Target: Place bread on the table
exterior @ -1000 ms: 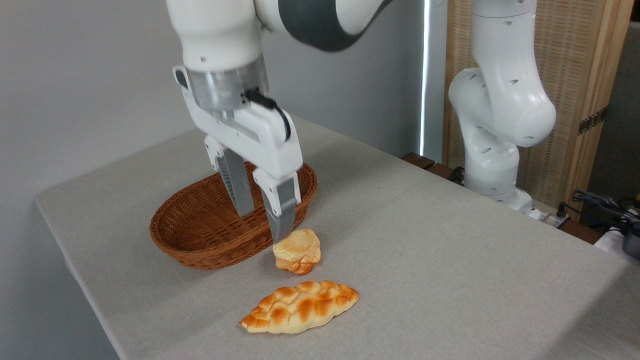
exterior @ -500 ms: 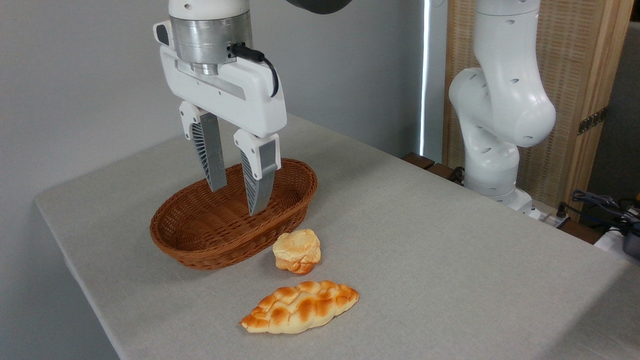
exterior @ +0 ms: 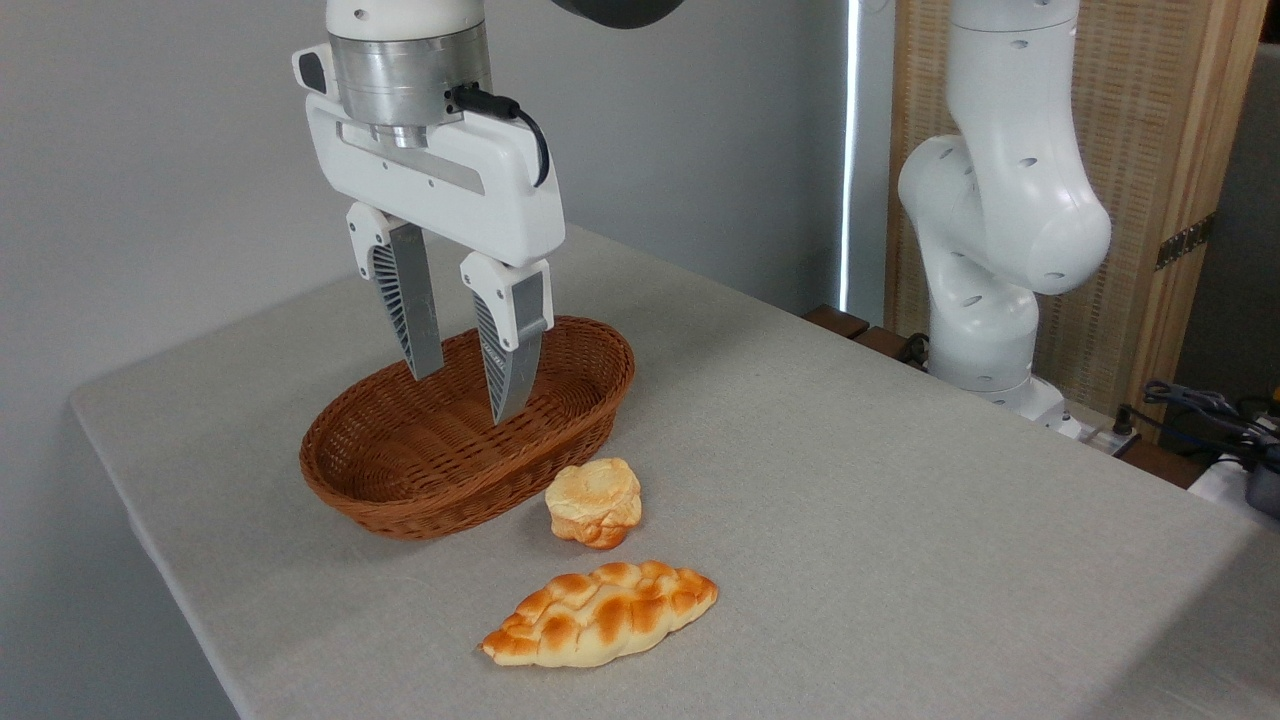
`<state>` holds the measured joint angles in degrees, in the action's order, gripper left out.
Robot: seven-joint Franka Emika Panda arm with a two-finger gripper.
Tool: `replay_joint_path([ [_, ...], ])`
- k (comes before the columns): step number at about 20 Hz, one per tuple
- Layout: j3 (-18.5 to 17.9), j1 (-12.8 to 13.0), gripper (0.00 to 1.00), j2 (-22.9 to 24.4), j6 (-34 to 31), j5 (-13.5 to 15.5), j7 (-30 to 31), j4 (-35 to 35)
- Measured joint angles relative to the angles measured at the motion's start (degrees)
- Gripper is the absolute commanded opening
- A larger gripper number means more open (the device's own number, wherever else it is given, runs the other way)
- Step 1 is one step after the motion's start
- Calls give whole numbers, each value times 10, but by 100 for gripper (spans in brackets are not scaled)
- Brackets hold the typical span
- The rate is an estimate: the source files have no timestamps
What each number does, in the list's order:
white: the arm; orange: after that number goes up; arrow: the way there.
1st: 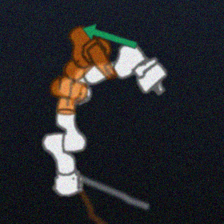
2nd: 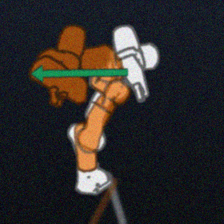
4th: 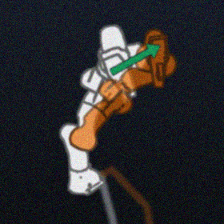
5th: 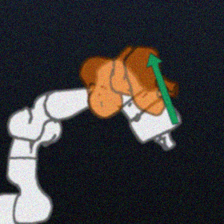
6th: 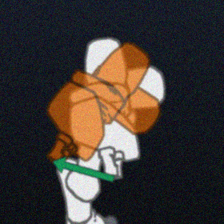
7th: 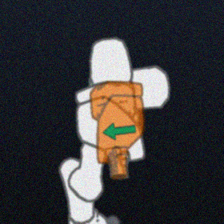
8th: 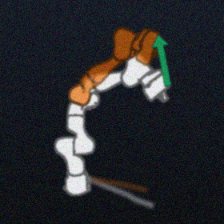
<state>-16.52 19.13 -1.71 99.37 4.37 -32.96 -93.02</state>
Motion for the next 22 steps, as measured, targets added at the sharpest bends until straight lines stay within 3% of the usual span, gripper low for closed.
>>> replay_joint_path([
  [10, 4, -5, 100, 0, 0, 0, -20, 0],
  [11, 16, -18, 100, 0, 0, 0, -21, 0],
  [14, 108, -111, 100, 0, 0, 1, -21, 0],
  [16, 151, -155, 100, 0, 0, 1, -21, -1],
  [18, 163, -168, 100, 0, 0, 1, -21, 0],
  [22, 164, -169, 100, 0, 0, 1, -21, -1],
])
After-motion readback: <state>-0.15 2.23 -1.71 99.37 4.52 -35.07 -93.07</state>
